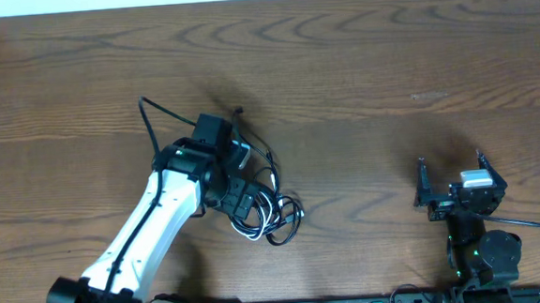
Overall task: Untangle cables
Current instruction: 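Lower the left gripper onto the tangled cables and close on them, then lift the cable bundle with the left gripper toward the table center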
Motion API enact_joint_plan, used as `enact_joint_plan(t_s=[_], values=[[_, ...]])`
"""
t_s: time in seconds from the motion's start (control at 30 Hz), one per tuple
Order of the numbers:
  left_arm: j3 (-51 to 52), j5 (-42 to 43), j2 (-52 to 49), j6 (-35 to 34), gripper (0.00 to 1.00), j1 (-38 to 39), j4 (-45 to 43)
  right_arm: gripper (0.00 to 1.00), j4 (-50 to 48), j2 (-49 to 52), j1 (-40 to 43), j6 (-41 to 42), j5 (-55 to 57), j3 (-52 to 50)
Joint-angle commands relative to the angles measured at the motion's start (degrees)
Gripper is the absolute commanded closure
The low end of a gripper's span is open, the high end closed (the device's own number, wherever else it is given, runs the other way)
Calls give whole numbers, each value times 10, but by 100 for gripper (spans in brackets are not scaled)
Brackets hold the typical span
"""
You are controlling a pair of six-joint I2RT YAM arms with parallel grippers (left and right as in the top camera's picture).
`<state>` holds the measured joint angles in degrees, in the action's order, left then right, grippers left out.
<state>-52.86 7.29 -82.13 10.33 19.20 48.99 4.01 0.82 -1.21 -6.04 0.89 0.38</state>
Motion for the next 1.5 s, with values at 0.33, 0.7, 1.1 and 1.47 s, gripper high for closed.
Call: enact_joint_plan(t_s=[0.33, 0.7, 1.1, 1.47], values=[[12, -3, -116, -4, 11, 1, -18, 1, 2, -4, -3, 8, 2, -1], [12, 42, -127, 10, 41, 1, -81, 1, 2, -4, -3, 8, 3, -1], [12, 92, -127, 14, 92, 2, -158, 1, 2, -4, -3, 8, 3, -1], [-29, 281, -103, -27, 93, 2, -197, 1, 2, -4, -3, 8, 3, -1]])
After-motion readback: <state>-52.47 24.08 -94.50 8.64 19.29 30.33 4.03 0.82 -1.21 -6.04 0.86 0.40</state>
